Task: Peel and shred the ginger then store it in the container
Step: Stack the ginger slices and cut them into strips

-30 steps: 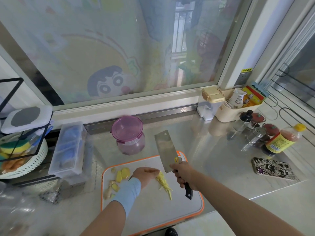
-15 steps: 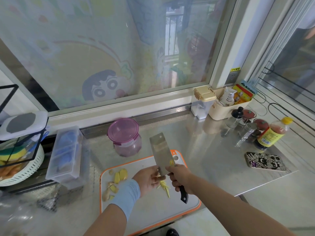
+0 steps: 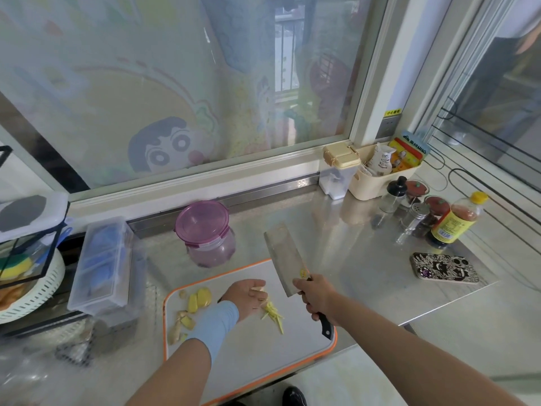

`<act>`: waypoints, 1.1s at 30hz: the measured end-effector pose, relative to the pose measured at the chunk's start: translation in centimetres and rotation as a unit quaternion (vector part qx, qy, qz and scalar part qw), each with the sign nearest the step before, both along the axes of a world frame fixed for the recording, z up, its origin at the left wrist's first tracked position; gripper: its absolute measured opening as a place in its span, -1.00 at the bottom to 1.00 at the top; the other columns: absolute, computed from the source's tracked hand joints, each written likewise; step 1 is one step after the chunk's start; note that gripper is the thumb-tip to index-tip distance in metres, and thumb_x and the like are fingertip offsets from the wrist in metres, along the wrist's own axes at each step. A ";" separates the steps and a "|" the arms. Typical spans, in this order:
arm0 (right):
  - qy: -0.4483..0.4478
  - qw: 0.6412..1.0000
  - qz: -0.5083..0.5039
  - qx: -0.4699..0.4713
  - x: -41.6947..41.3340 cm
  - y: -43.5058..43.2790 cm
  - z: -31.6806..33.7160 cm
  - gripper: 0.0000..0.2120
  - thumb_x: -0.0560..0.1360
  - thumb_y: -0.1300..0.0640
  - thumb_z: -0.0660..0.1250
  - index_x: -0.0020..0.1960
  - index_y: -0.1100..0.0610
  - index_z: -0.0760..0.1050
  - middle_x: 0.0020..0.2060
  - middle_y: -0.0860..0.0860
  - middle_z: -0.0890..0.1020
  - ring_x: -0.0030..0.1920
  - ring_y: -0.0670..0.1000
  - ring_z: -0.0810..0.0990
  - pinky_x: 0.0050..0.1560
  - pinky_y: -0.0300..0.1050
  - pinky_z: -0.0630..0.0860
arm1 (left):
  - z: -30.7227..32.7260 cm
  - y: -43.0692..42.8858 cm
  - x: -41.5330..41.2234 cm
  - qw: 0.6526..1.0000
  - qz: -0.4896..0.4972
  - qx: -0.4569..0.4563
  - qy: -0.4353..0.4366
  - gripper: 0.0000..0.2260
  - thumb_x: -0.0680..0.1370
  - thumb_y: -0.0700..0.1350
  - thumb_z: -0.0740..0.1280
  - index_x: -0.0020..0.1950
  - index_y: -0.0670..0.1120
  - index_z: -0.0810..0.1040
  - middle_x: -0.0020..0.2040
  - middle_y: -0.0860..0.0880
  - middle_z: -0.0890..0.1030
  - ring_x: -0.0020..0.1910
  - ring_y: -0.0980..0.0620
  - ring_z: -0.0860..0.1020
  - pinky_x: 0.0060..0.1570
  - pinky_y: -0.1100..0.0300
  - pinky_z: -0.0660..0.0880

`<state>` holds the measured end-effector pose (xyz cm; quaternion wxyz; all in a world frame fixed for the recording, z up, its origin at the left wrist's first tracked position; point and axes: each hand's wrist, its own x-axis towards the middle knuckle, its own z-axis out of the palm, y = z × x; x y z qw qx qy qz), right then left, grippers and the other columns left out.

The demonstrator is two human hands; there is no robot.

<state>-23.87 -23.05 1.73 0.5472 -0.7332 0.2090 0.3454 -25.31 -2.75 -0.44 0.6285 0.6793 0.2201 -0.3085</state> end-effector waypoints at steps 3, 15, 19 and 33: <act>-0.033 0.998 0.034 -0.045 0.0 -0.5 -0.6 -0.83 0.57 0.06 0.24 -0.13 0.12 0.35 -0.46 0.02 0.30 -0.55 0.00 0.20 -0.51 -0.28 0.20 | -1.1 -0.6 0.4 0.983 -0.062 0.149 -0.085 -0.60 0.51 -0.41 0.15 0.06 0.01 0.62 -0.10 0.00 0.68 -0.14 0.03 0.62 -0.08 0.17 0.59; -0.039 0.988 0.117 -0.097 -0.1 -1.8 -2.6 -0.78 0.59 0.02 0.22 -0.18 0.07 0.32 -0.45 0.04 0.30 -0.55 0.01 0.21 -0.53 -0.29 0.19 | -3.1 1.0 0.8 0.967 -0.048 0.225 -0.109 -0.65 0.56 -0.30 0.19 0.27 0.00 0.52 0.16 0.00 0.62 0.09 -0.04 0.60 0.03 0.11 0.55; -0.089 0.958 0.221 -0.160 -2.1 -0.6 -3.2 -0.75 0.57 -0.04 0.23 -0.21 0.07 0.35 -0.34 0.02 0.44 -0.43 0.03 0.38 -0.51 -0.21 0.31 | -3.7 3.4 -0.7 0.907 -0.094 0.401 -0.089 -0.70 0.61 -0.13 0.18 0.31 0.03 0.52 0.26 0.03 0.55 0.23 -0.04 0.51 0.18 0.20 0.41; -0.111 0.943 0.245 -0.196 -3.9 2.7 -7.4 -0.75 0.62 -0.05 0.17 -0.17 0.05 0.33 -0.21 0.04 0.51 -0.20 0.09 0.47 -0.23 -0.09 0.35 | -5.8 5.1 -5.0 0.844 -0.275 0.455 -0.071 -0.58 0.58 -0.11 0.17 0.44 0.09 0.33 0.39 0.02 0.31 0.38 -0.04 0.30 0.34 0.06 0.32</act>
